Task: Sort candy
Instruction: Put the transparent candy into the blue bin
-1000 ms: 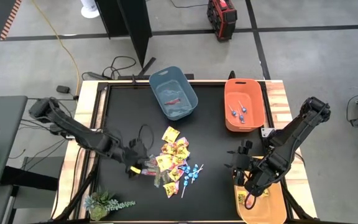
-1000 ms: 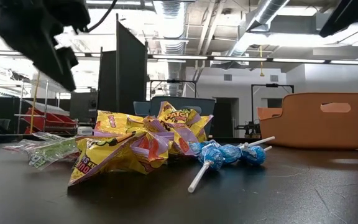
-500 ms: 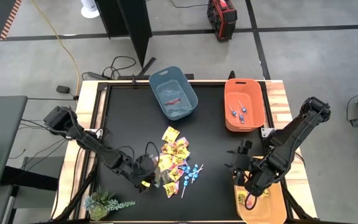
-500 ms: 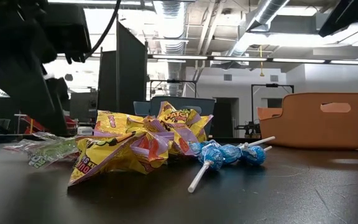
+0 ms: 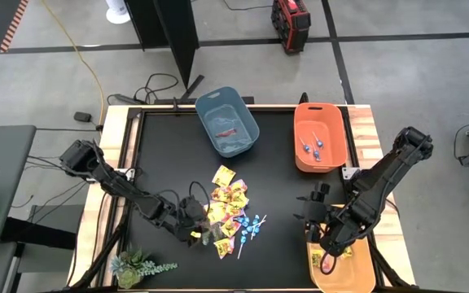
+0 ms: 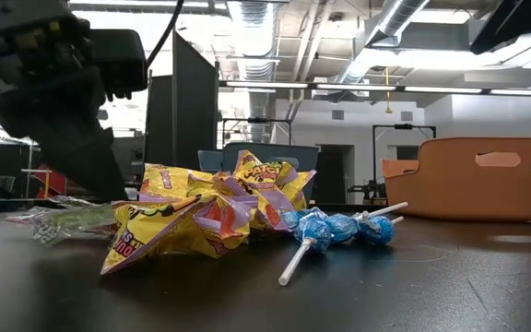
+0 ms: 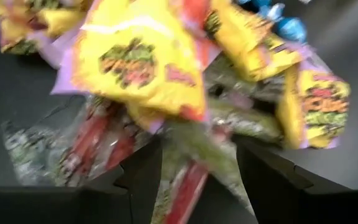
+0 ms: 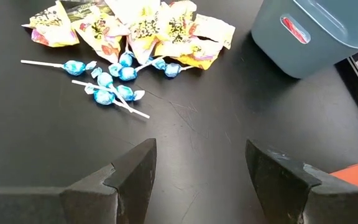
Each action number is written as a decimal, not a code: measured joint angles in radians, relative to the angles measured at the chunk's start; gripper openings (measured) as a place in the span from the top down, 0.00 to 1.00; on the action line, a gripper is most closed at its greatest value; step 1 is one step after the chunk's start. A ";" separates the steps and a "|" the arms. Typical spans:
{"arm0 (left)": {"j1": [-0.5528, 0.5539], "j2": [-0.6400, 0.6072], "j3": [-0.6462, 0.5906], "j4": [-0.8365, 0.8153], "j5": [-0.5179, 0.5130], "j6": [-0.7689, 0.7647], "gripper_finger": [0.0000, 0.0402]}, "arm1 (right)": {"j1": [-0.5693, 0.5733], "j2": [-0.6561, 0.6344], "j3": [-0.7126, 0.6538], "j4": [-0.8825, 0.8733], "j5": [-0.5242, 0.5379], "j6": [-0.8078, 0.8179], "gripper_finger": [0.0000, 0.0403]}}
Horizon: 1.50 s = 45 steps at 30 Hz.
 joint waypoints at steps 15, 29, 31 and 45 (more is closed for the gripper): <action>0.001 0.079 0.002 0.038 0.006 -0.013 0.51 | 0.000 0.000 0.000 0.009 0.000 0.000 0.34; 0.001 0.077 0.002 0.031 -0.012 -0.002 0.96 | 0.000 0.000 0.000 0.010 0.000 0.000 0.34; 0.002 0.069 0.001 0.031 -0.008 -0.001 0.98 | 0.000 0.000 0.000 0.010 0.000 0.000 0.34; -0.001 -0.143 -0.003 -0.026 0.006 0.098 1.00 | 0.000 0.000 0.000 0.010 0.000 -0.005 0.34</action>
